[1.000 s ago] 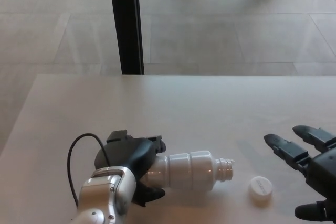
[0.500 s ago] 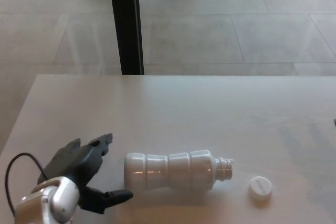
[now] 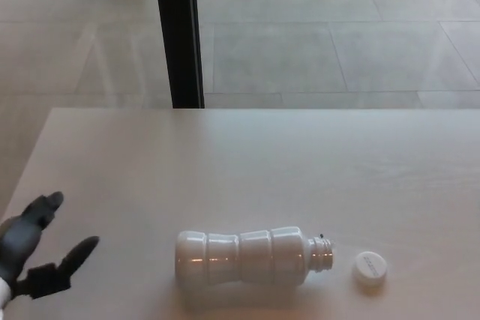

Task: The robot uses its left hand to to lift the bottle kept on the middle of the desk and tilts it towards its right hand. It then uses its right hand to rotate its cap to open it and places the bottle and cap back on the desk

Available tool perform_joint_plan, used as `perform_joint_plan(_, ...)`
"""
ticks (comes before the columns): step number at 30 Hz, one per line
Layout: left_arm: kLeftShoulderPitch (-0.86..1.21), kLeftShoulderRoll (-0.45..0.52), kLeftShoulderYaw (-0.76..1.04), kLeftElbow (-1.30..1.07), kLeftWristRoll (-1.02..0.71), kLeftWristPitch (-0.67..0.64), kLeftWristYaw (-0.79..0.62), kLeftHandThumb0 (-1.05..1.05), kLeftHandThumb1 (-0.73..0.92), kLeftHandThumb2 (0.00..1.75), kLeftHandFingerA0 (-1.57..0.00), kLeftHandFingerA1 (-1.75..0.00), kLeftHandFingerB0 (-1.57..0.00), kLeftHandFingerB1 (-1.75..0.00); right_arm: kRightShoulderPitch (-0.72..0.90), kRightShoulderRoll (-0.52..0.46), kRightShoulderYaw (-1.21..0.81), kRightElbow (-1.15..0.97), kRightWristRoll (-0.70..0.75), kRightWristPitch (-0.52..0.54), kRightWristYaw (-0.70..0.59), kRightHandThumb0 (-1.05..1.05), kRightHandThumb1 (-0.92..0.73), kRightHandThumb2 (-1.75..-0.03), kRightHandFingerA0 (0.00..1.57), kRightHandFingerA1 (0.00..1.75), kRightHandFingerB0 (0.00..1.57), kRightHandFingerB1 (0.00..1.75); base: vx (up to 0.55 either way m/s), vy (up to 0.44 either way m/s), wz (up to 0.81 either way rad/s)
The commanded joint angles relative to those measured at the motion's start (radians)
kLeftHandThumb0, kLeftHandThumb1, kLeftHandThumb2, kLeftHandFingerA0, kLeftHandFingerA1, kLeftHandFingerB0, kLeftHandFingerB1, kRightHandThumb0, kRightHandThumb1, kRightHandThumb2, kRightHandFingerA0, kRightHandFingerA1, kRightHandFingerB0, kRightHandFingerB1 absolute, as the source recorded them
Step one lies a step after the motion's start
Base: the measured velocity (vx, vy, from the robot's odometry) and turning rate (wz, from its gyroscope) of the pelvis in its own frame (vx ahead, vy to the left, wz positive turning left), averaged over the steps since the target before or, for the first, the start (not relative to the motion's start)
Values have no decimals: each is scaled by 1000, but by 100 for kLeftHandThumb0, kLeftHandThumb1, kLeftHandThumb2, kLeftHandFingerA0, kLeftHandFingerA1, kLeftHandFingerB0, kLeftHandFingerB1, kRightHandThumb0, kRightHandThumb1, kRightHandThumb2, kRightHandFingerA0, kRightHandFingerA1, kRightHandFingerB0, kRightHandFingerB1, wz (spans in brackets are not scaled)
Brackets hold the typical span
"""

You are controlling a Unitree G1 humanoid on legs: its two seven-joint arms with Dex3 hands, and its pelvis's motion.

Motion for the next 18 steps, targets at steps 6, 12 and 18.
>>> perform_joint_plan(6, 68, -32, 1304, 918, -1011, -483, 332, -105, 74, 114, 0, -47, 0, -37, -68, 201, -796, 728, 835, 207, -172, -86, -57, -89, 0, 24, 5, 20, 0, 0, 0)
perform_joint_plan(12, 288, -86, 1072, 1099, -704, -549, 434, -77, 92, 84, 0, 0, 0, 0, -100, 274, -876, 876, 942, 240, -152, -49, -74, -62, 0, 34, 9, 30, 0, 0, 0)
perform_joint_plan(18, 306, -84, 1094, 1176, -696, -547, 478, -71, 92, 70, 0, -48, 0, -64, -78, 302, -862, 952, 897, 267, -129, -51, -72, -62, 0, 48, 9, 29, 0, 0, 0)
